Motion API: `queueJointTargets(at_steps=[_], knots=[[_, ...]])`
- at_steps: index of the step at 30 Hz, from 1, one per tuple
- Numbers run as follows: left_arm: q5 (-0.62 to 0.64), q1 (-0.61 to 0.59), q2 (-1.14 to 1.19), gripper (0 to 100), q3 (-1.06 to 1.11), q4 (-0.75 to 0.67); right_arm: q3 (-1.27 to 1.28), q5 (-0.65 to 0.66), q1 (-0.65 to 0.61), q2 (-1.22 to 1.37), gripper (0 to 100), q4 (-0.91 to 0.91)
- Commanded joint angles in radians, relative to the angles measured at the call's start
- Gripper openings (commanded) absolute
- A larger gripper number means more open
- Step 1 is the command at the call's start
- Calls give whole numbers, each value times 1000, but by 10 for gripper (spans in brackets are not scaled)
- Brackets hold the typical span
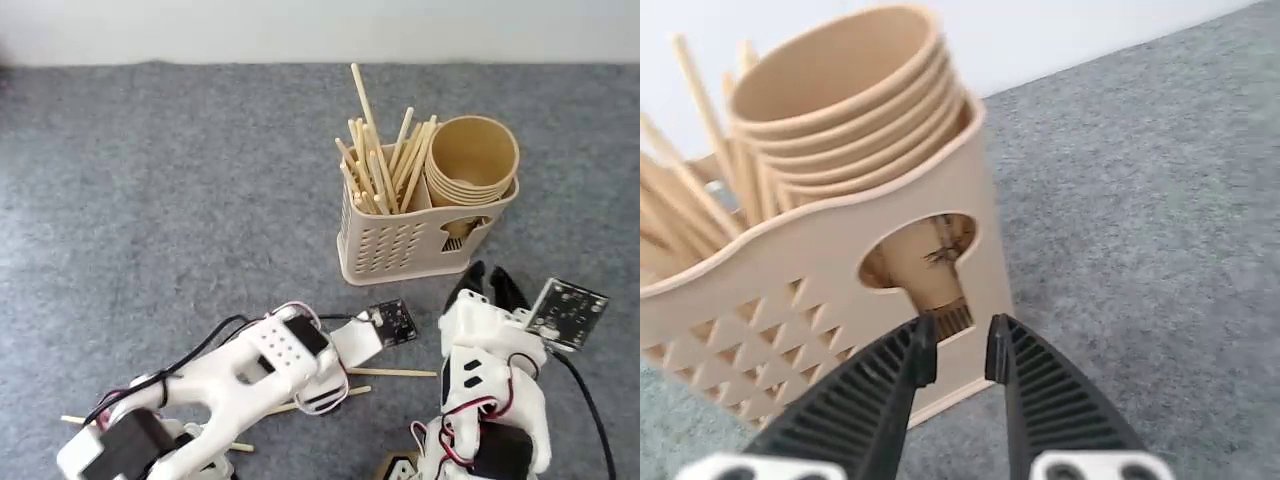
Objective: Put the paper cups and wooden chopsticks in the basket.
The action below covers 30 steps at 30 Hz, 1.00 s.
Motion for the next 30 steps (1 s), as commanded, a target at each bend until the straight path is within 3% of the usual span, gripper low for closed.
queueJointTargets(at_steps=[1, 6, 11, 14, 20, 25, 30], knots=[[5, 5, 147, 214, -139, 60, -75, 12, 79, -4, 100, -7], [3, 3, 299, 156, -291, 141, -72, 11, 96, -4, 100, 22], [3, 11, 278, 13, -274, 129, -71, 9, 113, -4, 100, 31], [3, 11, 232, 13, -234, 106, -72, 9, 166, -4, 100, 28], [3, 6, 3, 13, -120, 52, -71, 8, 211, -4, 100, 30], [5, -6, -273, 13, -90, 140, -71, 8, 211, -4, 100, 30], [5, -120, -517, 13, -99, 196, -69, 8, 211, -4, 100, 31]])
